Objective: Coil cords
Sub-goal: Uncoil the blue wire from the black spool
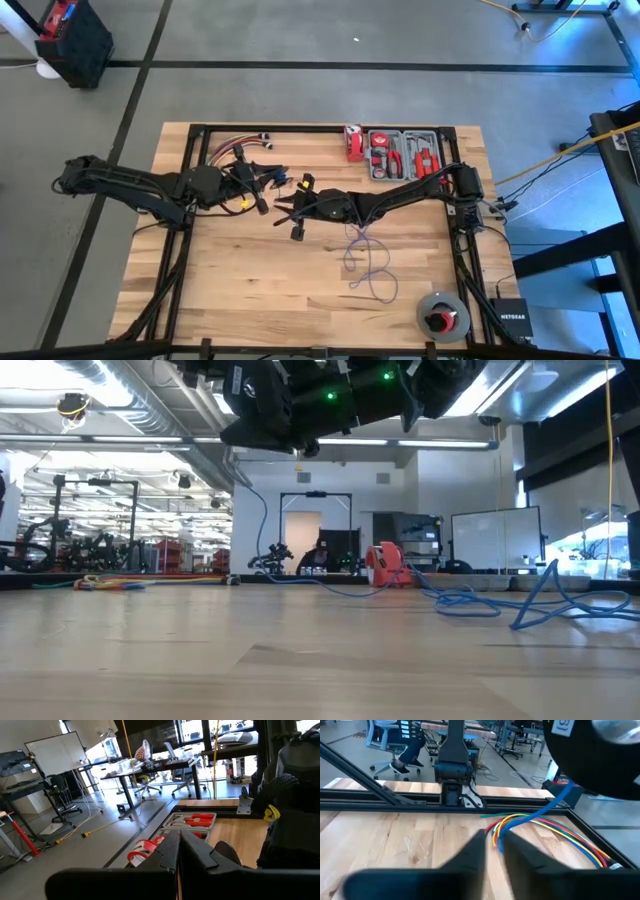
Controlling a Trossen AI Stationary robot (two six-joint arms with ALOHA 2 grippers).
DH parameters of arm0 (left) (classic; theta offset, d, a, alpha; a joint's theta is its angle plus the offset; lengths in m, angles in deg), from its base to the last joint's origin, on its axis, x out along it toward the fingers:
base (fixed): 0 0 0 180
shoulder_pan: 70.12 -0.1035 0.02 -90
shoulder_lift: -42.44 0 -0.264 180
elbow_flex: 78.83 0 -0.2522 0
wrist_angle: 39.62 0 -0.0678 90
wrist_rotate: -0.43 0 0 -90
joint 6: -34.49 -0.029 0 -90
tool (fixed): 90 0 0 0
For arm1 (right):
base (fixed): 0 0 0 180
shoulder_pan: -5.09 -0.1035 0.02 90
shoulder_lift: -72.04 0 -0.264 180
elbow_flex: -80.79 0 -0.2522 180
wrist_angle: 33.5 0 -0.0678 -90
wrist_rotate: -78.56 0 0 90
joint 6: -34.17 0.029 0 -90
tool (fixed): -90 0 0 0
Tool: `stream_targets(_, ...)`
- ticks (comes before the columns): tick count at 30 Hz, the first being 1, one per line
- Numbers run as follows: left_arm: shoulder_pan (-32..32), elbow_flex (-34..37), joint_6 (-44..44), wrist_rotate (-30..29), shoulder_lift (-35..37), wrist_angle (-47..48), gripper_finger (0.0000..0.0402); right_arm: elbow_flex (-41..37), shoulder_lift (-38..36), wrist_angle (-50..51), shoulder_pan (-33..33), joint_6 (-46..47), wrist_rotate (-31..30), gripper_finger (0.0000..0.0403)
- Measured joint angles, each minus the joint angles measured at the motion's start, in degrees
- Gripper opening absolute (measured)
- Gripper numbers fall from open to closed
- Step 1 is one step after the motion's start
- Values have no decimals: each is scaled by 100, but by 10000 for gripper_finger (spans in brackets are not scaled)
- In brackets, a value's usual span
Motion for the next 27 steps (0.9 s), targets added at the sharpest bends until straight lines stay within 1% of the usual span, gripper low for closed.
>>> stream_targets(2, 0, 0, 0, 0, 0, 2, 5, 0, 0, -1, 0, -8, 81, 26)
stream_targets(3, 0, 0, 0, 0, 0, 0, 5, 0, 0, -3, 0, -8, 115, 14)
stream_targets(7, 0, 0, 30, 1, 0, -13, 5, 0, 0, 79, -142, 40, 153, 17)
stream_targets(11, -44, 0, 162, 47, -3, -18, 5, 2, 0, -4, -495, -272, 340, 5)
stream_targets(15, -52, 0, 198, 61, -11, 37, 5, 4, -136, -13, -822, -613, -6, 5)
stream_targets(20, -48, -1, 168, 81, -9, 68, 6, 2, -781, 369, -1259, -1170, -651, 4)
stream_targets(25, -45, -7, 129, 74, -2, 44, 6, -4, -1371, 782, -1458, -1509, -1161, 3)
stream_targets(27, -44, -9, 125, 53, 0, -33, 6, -4, -1514, 886, -1457, -1502, -1256, 2)
